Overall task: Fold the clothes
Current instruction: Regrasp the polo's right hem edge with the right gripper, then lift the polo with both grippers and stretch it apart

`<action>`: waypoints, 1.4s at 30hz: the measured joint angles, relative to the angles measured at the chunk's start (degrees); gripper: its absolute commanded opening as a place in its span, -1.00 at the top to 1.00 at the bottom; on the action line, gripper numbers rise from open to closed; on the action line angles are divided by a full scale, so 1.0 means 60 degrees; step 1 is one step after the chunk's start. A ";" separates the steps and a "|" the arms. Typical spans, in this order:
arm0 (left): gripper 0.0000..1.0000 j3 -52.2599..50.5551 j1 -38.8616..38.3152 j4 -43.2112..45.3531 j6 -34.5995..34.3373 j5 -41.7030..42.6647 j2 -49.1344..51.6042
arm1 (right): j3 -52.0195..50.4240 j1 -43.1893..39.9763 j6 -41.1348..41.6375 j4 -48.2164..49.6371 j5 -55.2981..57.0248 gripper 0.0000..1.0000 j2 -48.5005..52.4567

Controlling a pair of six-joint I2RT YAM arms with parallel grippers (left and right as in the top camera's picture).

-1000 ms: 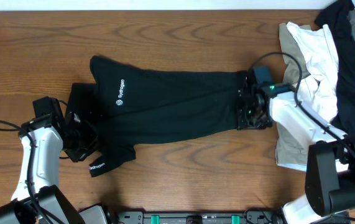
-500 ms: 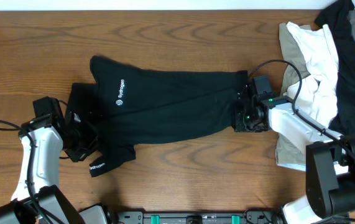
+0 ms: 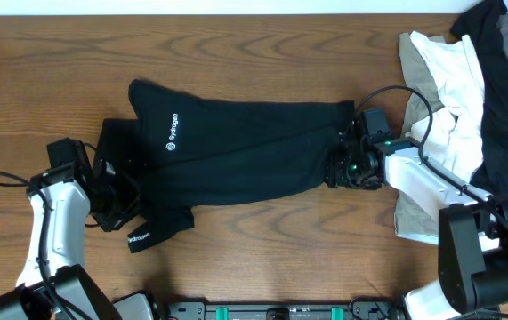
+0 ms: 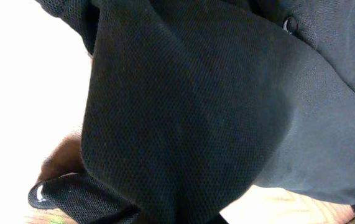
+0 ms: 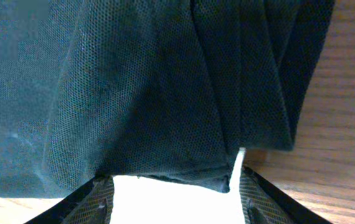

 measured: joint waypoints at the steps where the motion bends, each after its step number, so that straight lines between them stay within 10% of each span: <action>1: 0.88 0.0000 0.0000 0.0000 0.0000 0.0000 0.0000 | -0.0004 0.0000 0.0007 0.0033 -0.0004 -0.22 0.0000; 13: 0.88 0.0000 0.0000 0.0000 0.0000 0.0000 0.0000 | -0.0040 0.0000 0.0521 0.0259 0.0000 -0.11 0.0000; 20: 0.88 0.0000 0.0000 0.0000 0.0000 0.0000 0.0000 | -0.0149 0.0000 0.0707 0.0299 -0.0022 0.97 0.0051; 42: 0.88 0.1388 -0.0004 -0.1705 0.0313 0.0004 -0.1945 | 0.1559 -0.0007 0.0386 -0.2430 0.0448 0.98 -0.3020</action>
